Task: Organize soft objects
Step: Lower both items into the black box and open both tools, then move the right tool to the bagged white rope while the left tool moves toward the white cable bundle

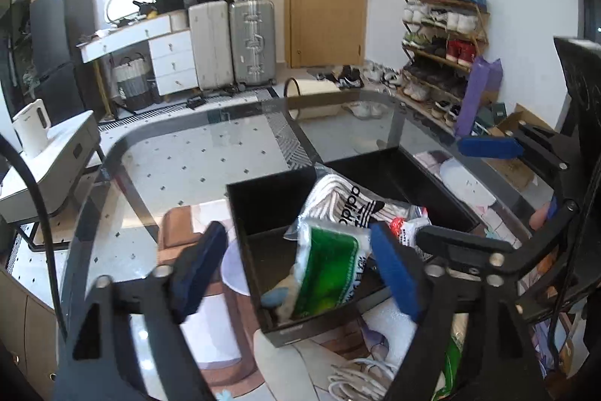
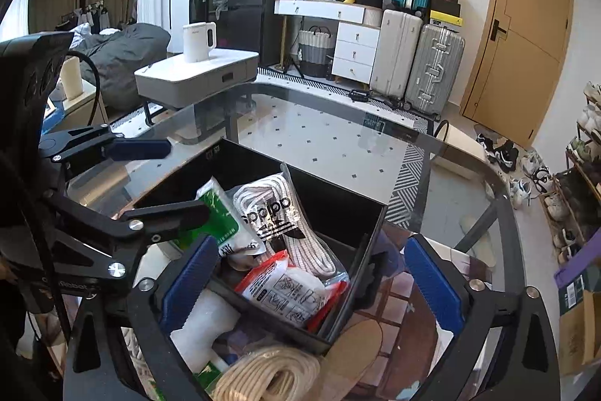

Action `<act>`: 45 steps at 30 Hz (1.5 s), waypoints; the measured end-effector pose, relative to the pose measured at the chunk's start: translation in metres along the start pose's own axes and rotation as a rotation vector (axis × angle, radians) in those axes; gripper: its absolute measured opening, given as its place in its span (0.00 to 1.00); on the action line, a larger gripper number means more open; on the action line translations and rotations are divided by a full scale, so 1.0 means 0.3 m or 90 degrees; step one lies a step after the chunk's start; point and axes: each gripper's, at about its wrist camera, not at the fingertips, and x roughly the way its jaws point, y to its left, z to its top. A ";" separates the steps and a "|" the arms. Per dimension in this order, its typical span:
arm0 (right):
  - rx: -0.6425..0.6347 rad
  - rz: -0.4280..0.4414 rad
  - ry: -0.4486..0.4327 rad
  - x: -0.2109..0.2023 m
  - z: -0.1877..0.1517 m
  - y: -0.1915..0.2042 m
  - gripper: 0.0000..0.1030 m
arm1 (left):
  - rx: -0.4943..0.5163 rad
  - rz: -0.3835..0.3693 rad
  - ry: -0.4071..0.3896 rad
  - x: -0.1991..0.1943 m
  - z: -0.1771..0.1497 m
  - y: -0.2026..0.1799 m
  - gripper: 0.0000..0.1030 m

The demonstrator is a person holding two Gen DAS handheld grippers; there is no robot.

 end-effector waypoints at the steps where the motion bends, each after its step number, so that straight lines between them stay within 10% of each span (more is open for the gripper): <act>1: 0.002 -0.001 -0.003 -0.012 -0.001 0.000 0.99 | -0.004 -0.004 -0.004 -0.013 -0.001 0.003 0.84; 8: 0.028 0.009 -0.025 -0.093 -0.027 0.010 0.99 | -0.008 0.022 -0.030 -0.094 -0.022 0.013 1.00; 45: 0.095 0.001 0.013 -0.225 -0.231 0.088 0.99 | -0.070 0.077 -0.016 -0.227 -0.238 0.050 1.00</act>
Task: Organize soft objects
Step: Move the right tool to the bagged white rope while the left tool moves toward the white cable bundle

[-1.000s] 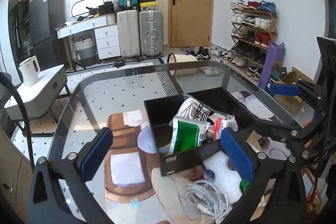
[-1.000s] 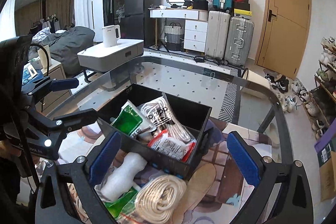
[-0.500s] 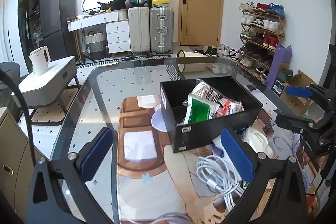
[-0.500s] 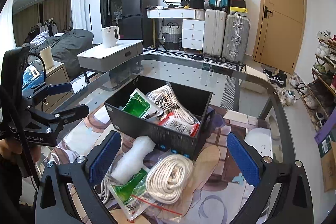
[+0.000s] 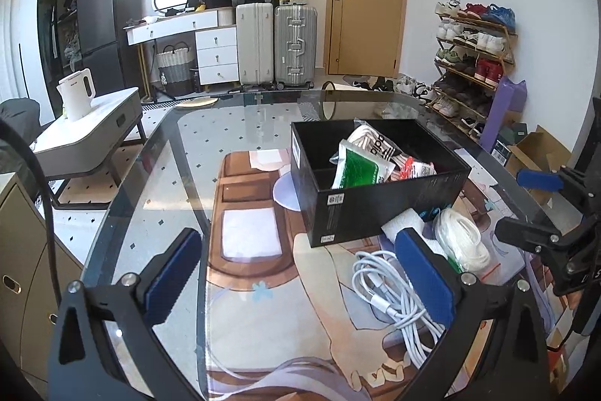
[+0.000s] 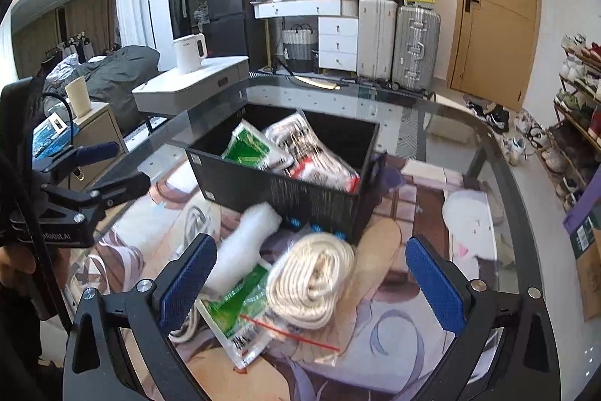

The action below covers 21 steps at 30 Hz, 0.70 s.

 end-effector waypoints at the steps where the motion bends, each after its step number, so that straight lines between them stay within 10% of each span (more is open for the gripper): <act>1: 0.005 -0.004 0.008 0.006 -0.010 -0.005 0.99 | -0.001 0.004 0.001 0.001 -0.004 -0.003 1.00; 21: 0.044 -0.017 0.058 0.044 -0.096 -0.036 0.99 | -0.005 -0.019 0.053 0.050 -0.106 -0.052 1.00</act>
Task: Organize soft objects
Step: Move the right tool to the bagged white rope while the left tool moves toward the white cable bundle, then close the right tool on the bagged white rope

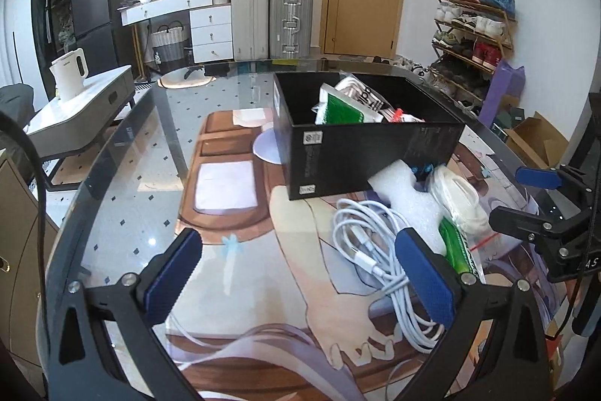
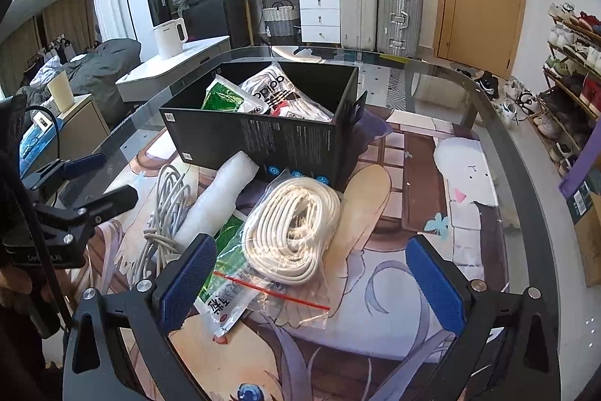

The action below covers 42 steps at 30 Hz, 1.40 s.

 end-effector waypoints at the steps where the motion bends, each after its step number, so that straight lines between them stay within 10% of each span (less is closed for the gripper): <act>1: 0.000 0.000 0.002 0.002 0.000 0.001 0.99 | 0.001 -0.002 0.002 0.000 -0.002 -0.002 1.00; 42: 0.009 -0.005 0.073 0.169 0.063 -0.007 0.99 | -0.017 -0.062 0.017 0.017 -0.030 0.009 1.00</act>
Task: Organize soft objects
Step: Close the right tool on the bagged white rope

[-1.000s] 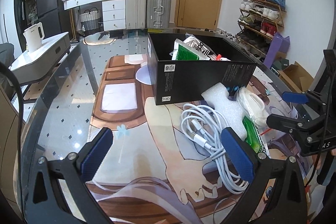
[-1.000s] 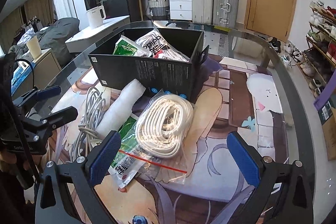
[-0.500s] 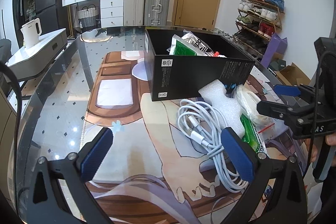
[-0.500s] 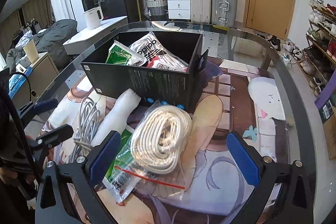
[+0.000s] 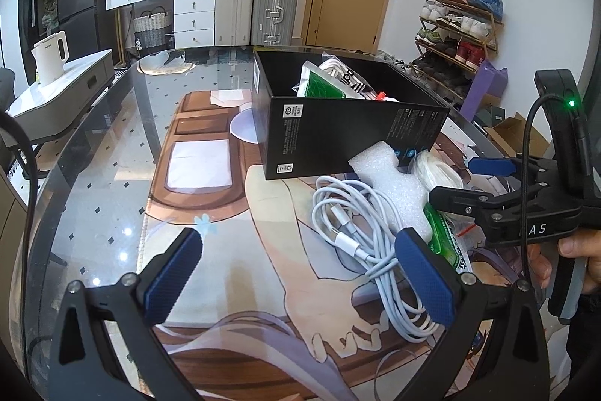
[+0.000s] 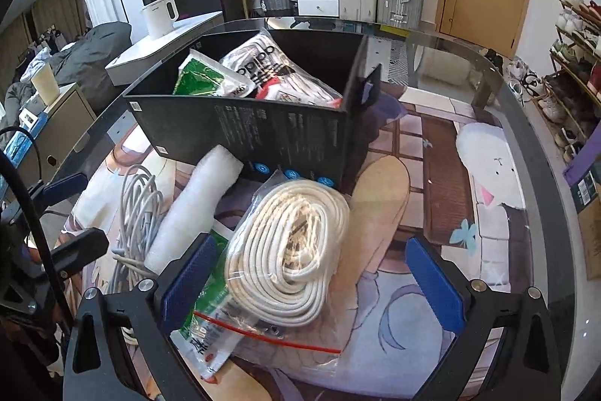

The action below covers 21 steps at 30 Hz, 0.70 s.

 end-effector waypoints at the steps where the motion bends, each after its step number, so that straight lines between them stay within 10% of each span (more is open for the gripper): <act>1: 0.002 -0.001 0.003 0.004 -0.003 -0.008 0.99 | 0.000 0.001 0.000 0.000 -0.001 0.000 1.00; 7: 0.008 0.014 0.009 0.021 -0.020 -0.035 0.79 | 0.003 -0.001 0.002 -0.001 -0.002 -0.004 1.00; 21: -0.014 0.006 0.007 0.034 -0.053 -0.022 0.81 | 0.013 0.008 0.007 0.008 -0.001 -0.015 1.00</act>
